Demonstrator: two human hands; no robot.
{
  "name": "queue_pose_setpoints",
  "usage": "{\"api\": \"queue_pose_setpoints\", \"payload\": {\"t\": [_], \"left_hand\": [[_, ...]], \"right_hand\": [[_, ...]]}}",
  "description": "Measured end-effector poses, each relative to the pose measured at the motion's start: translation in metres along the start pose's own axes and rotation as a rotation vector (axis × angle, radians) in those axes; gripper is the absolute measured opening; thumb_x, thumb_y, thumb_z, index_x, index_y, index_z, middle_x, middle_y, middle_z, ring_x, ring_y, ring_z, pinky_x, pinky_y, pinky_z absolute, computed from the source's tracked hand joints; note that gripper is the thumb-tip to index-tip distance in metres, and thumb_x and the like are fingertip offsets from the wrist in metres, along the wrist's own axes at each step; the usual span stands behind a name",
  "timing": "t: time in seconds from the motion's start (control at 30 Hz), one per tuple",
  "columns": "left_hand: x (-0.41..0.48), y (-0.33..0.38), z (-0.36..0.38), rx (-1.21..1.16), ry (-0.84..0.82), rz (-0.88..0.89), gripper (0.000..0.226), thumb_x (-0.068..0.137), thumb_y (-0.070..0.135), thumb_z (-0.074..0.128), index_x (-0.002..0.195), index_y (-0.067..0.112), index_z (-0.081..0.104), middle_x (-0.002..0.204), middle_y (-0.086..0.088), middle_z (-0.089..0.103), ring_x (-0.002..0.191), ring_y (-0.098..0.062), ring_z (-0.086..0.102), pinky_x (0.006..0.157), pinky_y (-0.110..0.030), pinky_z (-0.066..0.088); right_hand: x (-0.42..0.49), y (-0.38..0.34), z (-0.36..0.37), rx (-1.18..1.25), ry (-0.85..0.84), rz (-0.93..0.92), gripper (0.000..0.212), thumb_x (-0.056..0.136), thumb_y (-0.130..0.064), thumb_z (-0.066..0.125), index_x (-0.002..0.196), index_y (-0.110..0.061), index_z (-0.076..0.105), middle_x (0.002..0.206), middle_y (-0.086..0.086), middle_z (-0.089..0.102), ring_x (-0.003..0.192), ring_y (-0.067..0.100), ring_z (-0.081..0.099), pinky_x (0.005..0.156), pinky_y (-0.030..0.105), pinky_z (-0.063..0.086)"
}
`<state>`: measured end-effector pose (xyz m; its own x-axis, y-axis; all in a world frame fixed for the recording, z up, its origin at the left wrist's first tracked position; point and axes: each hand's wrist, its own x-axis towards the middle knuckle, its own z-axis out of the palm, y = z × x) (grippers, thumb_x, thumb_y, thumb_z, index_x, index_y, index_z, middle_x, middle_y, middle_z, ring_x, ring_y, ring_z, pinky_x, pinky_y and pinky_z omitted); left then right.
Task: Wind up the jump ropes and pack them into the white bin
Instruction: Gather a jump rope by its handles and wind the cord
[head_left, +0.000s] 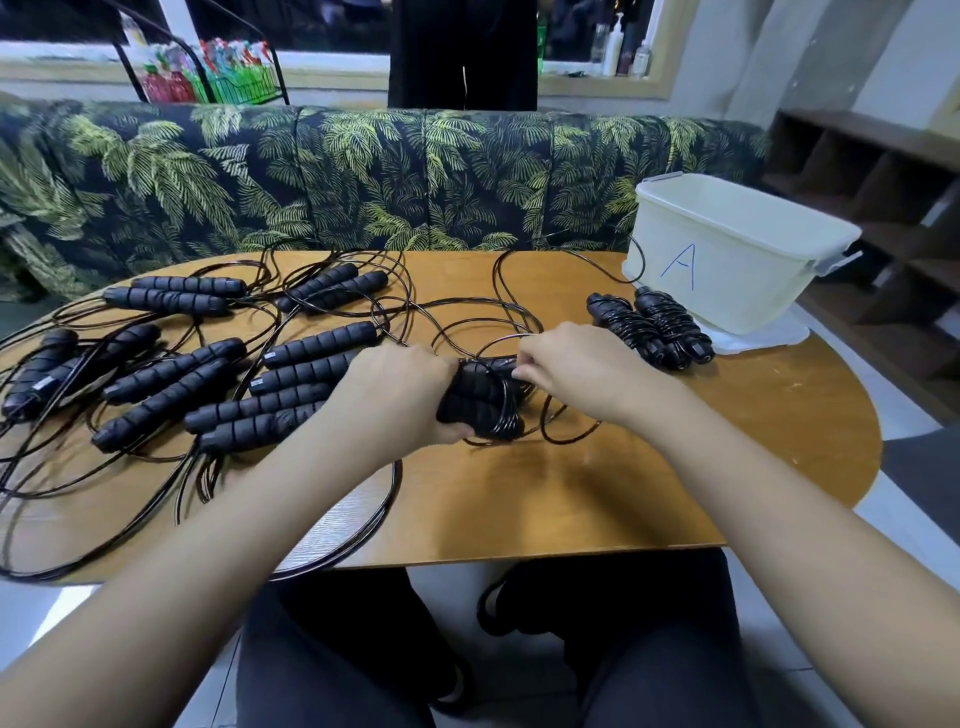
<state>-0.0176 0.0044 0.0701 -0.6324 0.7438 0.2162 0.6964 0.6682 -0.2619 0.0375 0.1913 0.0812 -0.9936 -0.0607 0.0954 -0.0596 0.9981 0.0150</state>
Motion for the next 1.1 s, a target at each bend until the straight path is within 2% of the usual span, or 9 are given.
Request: {"api": "queue_pose_setpoints", "payload": {"t": [0.13, 0.23, 0.33, 0.47, 0.53, 0.63, 0.7, 0.83, 1.1], "left_hand": [[0.007, 0.003, 0.015, -0.141, 0.143, -0.22, 0.055, 0.078, 0.065, 0.058, 0.105, 0.017, 0.054, 0.098, -0.004, 0.063, 0.091, -0.029, 0.062, 0.061, -0.031, 0.036], [0.011, -0.001, 0.021, -0.371, 0.297, -0.375, 0.048, 0.077, 0.063, 0.061, 0.084, 0.016, 0.051, 0.08, -0.004, 0.061, 0.08, -0.03, 0.06, 0.058, -0.031, 0.035], [0.012, -0.002, 0.026, -0.793, 0.328, -0.505, 0.045, 0.077, 0.06, 0.065, 0.065, 0.019, 0.05, 0.057, 0.006, 0.051, 0.059, -0.016, 0.049, 0.051, -0.029, 0.03], [0.007, 0.008, 0.03, -1.557, 0.113, -0.563, 0.035, 0.085, 0.049, 0.064, 0.084, 0.014, 0.068, 0.047, 0.014, 0.047, 0.047, -0.007, 0.041, 0.047, -0.024, 0.037], [0.003, 0.006, 0.034, -1.559, -0.044, -0.469, 0.036, 0.087, 0.05, 0.06, 0.094, 0.015, 0.067, 0.053, 0.014, 0.055, 0.056, -0.007, 0.05, 0.055, -0.025, 0.046], [0.004, -0.009, 0.034, -1.346, -0.163, -0.291, 0.051, 0.079, 0.062, 0.062, 0.099, 0.016, 0.068, 0.086, -0.006, 0.072, 0.08, -0.011, 0.059, 0.078, -0.032, 0.05], [0.005, -0.011, 0.031, -1.281, -0.193, -0.245, 0.06, 0.072, 0.068, 0.062, 0.088, 0.01, 0.067, 0.077, -0.012, 0.067, 0.07, -0.013, 0.056, 0.066, -0.029, 0.046], [0.01, 0.014, 0.028, -1.26, -0.048, -0.331, 0.044, 0.083, 0.051, 0.063, 0.063, 0.016, 0.048, 0.052, 0.006, 0.04, 0.043, -0.004, 0.034, 0.044, -0.016, 0.027], [0.026, -0.008, 0.021, -1.533, 0.177, -0.549, 0.043, 0.083, 0.055, 0.063, 0.069, 0.015, 0.055, 0.062, -0.004, 0.051, 0.059, -0.017, 0.047, 0.056, -0.026, 0.036]], "right_hand": [[-0.003, -0.02, 0.011, 0.075, 0.267, 0.086, 0.031, 0.104, -0.034, 0.036, 0.104, -0.015, 0.06, 0.081, 0.002, 0.064, 0.068, 0.025, 0.048, 0.071, 0.032, 0.032], [-0.007, -0.035, 0.021, 0.169, 0.351, 0.097, 0.025, 0.105, -0.029, 0.033, 0.096, -0.016, 0.053, 0.073, 0.002, 0.061, 0.065, 0.028, 0.052, 0.074, 0.035, 0.035], [-0.012, -0.046, 0.035, 0.294, 0.396, 0.097, 0.019, 0.104, -0.027, 0.035, 0.089, -0.018, 0.042, 0.058, -0.008, 0.047, 0.05, 0.016, 0.039, 0.071, 0.034, 0.032], [-0.016, -0.043, 0.053, 0.479, 0.462, 0.097, 0.016, 0.103, -0.022, 0.039, 0.089, -0.018, 0.046, 0.066, -0.005, 0.061, 0.061, 0.021, 0.056, 0.077, 0.036, 0.041], [-0.017, -0.039, 0.06, 0.496, 0.482, 0.082, 0.014, 0.102, -0.019, 0.042, 0.091, -0.017, 0.049, 0.073, -0.006, 0.065, 0.067, 0.019, 0.06, 0.079, 0.036, 0.04], [-0.021, -0.039, 0.071, 0.445, 0.531, 0.048, 0.021, 0.101, -0.02, 0.045, 0.082, -0.025, 0.036, 0.062, -0.017, 0.046, 0.054, 0.005, 0.04, 0.078, 0.037, 0.039], [-0.021, -0.041, 0.073, 0.417, 0.579, 0.031, 0.018, 0.099, -0.025, 0.039, 0.083, -0.03, 0.033, 0.064, -0.015, 0.048, 0.056, 0.008, 0.038, 0.072, 0.037, 0.04], [-0.015, -0.041, 0.069, 0.43, 0.544, 0.033, 0.023, 0.098, -0.027, 0.035, 0.096, -0.018, 0.056, 0.071, -0.006, 0.064, 0.063, 0.017, 0.056, 0.081, 0.043, 0.044], [-0.026, 0.01, 0.053, 0.291, 0.289, 0.139, 0.014, 0.094, -0.036, 0.054, 0.096, -0.031, 0.067, 0.078, -0.015, 0.051, 0.085, 0.01, 0.045, 0.104, 0.037, 0.026]]}}
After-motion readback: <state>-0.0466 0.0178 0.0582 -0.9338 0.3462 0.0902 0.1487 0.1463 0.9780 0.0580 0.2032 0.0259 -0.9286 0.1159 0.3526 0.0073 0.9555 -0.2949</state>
